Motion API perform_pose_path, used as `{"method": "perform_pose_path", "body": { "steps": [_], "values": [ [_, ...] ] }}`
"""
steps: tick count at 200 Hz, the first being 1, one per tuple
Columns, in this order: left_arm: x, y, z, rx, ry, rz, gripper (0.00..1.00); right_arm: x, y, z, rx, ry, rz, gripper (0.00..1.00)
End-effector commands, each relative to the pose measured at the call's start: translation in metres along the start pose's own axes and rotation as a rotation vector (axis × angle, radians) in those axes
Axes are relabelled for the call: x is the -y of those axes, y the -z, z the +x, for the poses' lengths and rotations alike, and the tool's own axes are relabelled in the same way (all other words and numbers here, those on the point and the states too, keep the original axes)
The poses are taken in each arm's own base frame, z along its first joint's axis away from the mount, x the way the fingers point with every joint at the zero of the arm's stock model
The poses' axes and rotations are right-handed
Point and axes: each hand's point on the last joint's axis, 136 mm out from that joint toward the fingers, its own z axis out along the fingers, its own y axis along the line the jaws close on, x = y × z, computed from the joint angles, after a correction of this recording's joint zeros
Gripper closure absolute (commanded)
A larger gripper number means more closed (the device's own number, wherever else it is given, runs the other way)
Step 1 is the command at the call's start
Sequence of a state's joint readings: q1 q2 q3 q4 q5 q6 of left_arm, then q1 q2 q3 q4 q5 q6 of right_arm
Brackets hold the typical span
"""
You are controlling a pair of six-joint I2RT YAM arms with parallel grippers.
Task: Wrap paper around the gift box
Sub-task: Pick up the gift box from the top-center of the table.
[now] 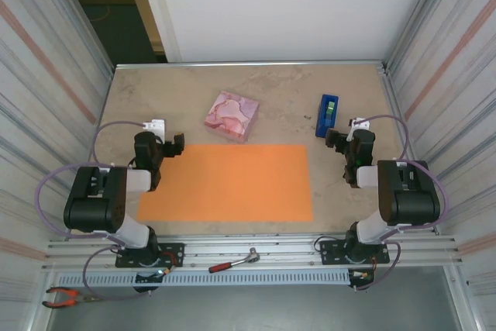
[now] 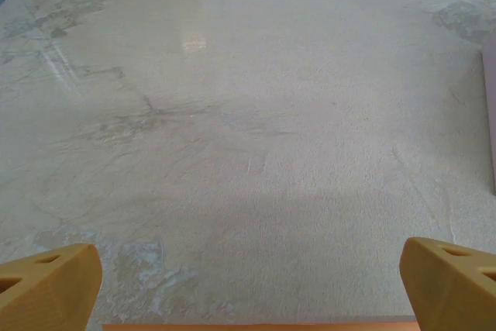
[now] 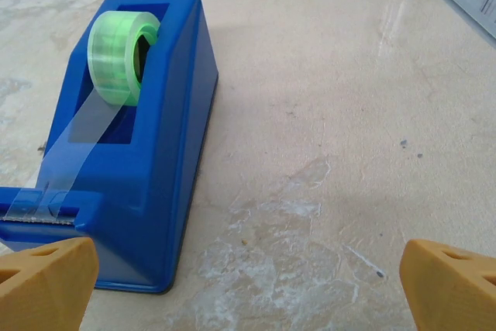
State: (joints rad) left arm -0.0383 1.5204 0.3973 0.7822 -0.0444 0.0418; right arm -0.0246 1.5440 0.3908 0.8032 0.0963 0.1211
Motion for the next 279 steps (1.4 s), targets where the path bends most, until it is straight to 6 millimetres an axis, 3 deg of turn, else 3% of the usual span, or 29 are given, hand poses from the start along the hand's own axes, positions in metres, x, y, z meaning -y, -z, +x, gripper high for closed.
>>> {"method": "perform_pose_path", "body": {
  "steps": [1, 231, 251, 279],
  "values": [
    [-0.003, 0.000, -0.012, 0.038, -0.010, -0.005, 0.01, -0.001, -0.001, -0.010, 0.023, 0.014, -0.007, 0.02],
    [-0.003, 0.000, -0.013, 0.041, -0.010, -0.003, 0.01, 0.000, -0.001, -0.009, 0.020, -0.003, -0.024, 0.02],
    [-0.013, 0.005, -0.025, 0.009, 0.012, -0.056, 0.01, 0.010, 0.013, -0.023, 0.044, -0.018, 0.050, 0.02],
    [-0.019, 0.013, -0.051, -0.010, 0.023, -0.082, 0.01, 0.017, 0.053, -0.077, 0.115, -0.102, 0.112, 0.02]
  ]
}}
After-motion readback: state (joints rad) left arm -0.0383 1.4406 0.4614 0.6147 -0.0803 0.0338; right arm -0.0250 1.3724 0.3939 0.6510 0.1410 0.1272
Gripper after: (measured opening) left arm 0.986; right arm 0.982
